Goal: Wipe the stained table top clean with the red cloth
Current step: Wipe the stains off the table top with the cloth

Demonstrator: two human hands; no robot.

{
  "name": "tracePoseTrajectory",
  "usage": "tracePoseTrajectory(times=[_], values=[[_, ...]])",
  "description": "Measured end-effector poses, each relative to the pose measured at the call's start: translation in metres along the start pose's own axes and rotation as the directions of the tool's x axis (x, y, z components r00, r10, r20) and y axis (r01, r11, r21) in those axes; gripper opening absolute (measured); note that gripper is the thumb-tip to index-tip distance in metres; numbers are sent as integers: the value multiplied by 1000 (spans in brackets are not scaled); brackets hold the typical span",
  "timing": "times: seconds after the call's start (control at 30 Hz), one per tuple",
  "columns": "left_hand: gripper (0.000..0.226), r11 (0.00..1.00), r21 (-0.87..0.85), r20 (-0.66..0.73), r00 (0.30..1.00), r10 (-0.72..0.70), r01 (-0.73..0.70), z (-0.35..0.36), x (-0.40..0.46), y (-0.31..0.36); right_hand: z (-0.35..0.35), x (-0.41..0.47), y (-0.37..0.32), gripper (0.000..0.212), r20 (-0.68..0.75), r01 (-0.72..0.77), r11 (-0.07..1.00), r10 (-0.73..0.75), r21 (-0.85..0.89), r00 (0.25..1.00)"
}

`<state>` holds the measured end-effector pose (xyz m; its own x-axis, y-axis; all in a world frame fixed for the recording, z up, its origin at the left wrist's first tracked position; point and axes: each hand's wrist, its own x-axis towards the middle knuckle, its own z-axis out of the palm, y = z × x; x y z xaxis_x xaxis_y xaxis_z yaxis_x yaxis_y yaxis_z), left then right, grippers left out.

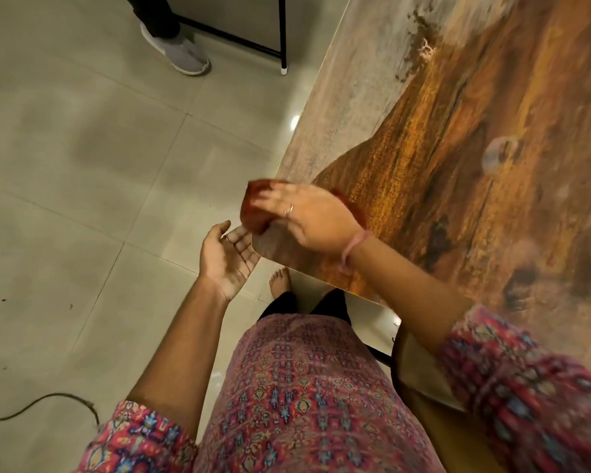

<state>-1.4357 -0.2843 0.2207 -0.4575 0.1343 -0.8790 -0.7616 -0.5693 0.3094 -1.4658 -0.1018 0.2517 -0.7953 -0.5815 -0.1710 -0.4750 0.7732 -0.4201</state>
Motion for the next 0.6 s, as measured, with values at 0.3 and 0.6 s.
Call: tracePoseTrajectory(times=[0.3,0.6], values=[[41,1000,7,-12,1000,6,-6,3,0,0,-8,32,8,46,-262,-428,892,451,144,853],[39,985,174,-37,999,19,-12,5,2,9,-5,-26,16,48,-47,-158,987,157,-34,987]])
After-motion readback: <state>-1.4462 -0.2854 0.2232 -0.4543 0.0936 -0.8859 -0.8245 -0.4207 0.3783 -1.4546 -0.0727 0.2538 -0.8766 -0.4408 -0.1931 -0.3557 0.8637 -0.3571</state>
